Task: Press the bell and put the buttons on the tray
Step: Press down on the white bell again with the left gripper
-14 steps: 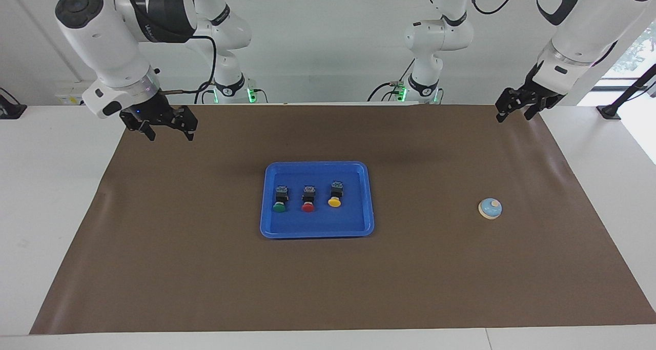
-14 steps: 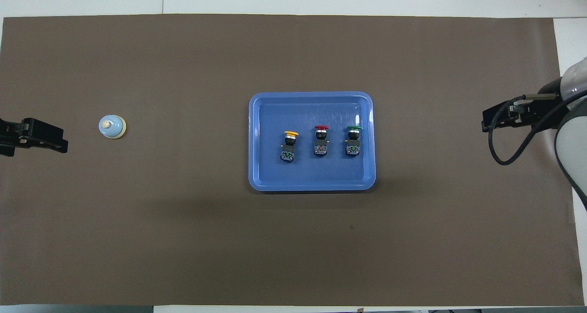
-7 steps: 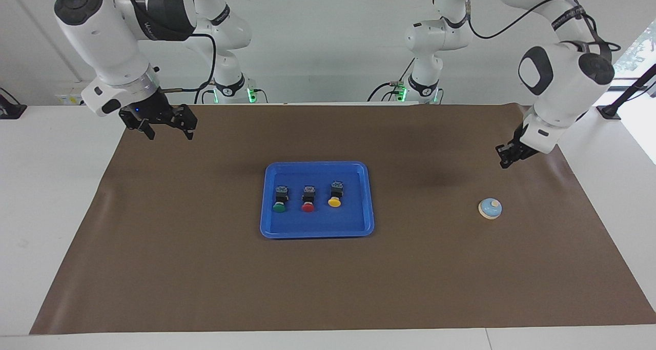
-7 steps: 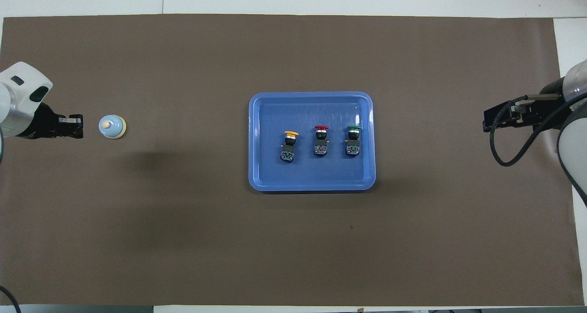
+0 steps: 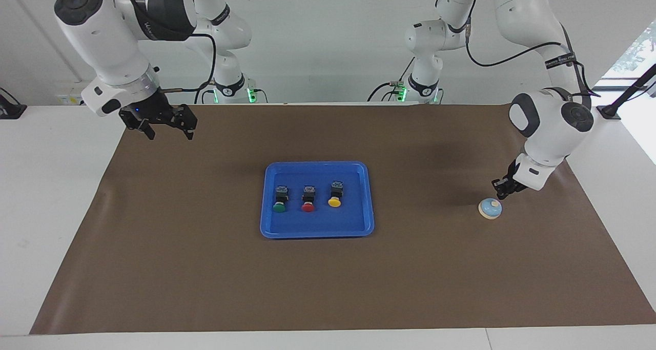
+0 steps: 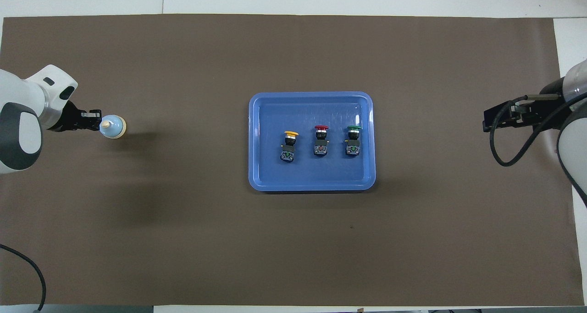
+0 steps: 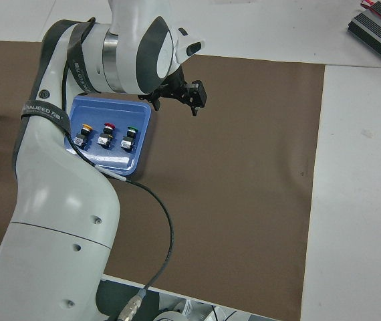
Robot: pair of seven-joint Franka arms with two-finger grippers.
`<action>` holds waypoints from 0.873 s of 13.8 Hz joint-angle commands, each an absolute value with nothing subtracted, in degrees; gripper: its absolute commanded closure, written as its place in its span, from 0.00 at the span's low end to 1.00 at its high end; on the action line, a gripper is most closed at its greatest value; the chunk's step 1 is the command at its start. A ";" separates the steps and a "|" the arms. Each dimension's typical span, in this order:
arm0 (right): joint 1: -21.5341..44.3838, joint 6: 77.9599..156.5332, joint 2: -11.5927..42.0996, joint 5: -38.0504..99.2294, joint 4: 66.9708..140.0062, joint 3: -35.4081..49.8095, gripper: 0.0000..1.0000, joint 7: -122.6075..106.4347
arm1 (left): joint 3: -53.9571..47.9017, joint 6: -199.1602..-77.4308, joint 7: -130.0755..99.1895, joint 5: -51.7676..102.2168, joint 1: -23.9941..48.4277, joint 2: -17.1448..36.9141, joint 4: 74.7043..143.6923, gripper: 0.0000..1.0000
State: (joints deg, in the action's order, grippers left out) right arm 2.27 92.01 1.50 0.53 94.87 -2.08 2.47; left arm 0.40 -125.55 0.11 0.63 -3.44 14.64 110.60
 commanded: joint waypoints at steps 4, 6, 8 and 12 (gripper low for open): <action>1.67 90.88 0.79 -0.09 95.01 -1.49 0.00 2.99 | 0.44 -131.83 0.88 0.62 -2.20 17.66 113.20 1.00; 1.67 90.88 0.70 -0.09 95.01 -1.49 0.00 2.99 | 0.53 -127.56 0.88 0.62 -2.20 17.06 110.76 0.95; 1.67 90.88 0.70 -0.09 95.01 -1.49 0.00 2.99 | 0.53 -116.08 0.62 0.62 -2.11 14.43 104.71 0.00; 1.67 90.88 0.70 0.00 95.01 -1.49 0.00 2.99 | -0.18 -96.46 0.44 0.62 -1.06 3.19 101.16 0.00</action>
